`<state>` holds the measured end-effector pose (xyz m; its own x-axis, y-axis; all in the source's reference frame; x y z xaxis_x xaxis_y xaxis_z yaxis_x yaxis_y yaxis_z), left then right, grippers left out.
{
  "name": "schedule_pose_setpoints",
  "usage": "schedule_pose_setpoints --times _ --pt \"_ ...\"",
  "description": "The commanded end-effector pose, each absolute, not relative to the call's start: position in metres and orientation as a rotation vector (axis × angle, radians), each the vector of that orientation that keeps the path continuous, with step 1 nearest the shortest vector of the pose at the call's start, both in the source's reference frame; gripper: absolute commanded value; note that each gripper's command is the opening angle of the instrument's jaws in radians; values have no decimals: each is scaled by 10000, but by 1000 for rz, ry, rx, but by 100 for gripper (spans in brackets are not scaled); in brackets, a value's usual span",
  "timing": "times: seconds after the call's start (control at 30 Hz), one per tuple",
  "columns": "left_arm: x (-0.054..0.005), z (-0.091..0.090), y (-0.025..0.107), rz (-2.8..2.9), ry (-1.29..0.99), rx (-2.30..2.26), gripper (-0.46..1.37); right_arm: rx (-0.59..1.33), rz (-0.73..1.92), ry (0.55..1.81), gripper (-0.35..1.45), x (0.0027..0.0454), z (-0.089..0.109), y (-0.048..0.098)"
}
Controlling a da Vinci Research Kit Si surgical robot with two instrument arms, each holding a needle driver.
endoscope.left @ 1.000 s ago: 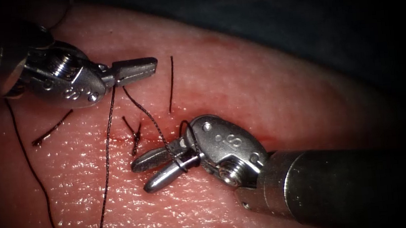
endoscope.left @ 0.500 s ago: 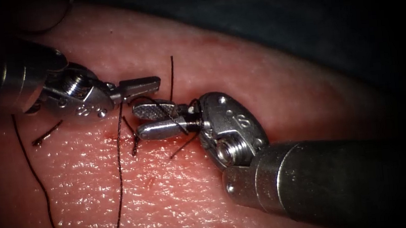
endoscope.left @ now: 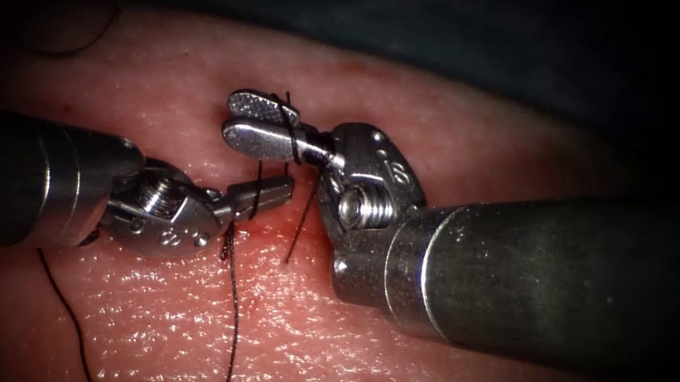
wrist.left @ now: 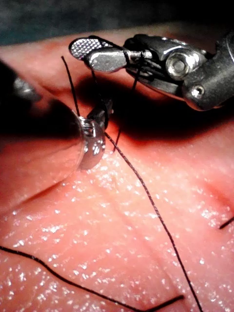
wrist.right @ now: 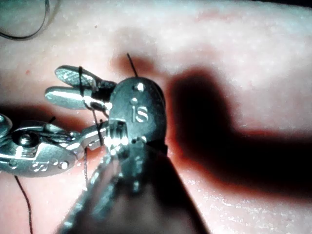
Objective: Wound Closure
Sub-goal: Loop the suture around the right gripper two times counter clockwise using the left gripper, then grasp the suture tail in the right jaws.
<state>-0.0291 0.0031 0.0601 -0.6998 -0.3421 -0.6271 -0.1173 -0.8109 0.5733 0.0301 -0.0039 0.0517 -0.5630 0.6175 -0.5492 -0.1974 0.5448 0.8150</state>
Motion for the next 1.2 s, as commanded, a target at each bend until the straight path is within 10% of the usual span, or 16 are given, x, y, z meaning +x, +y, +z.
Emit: schedule_pose_setpoints --times 0.03,0.27,0.6,0.77,1.2 --pt "-291 598 29 -2645 -934 1136 -35 329 1104 1878 27 302 519 -40" --pt "-298 588 14 -2693 -992 997 -35 265 891 1889 29 303 525 -43" --pt "-301 578 0 -2688 -989 926 -35 289 980 1530 27 294 530 -63" --pt "-301 575 -8 -2692 -993 912 -35 285 1172 1477 114 290 528 -69" --pt "-303 577 -24 -2703 -1000 864 -35 174 1401 1377 127 299 529 -69"
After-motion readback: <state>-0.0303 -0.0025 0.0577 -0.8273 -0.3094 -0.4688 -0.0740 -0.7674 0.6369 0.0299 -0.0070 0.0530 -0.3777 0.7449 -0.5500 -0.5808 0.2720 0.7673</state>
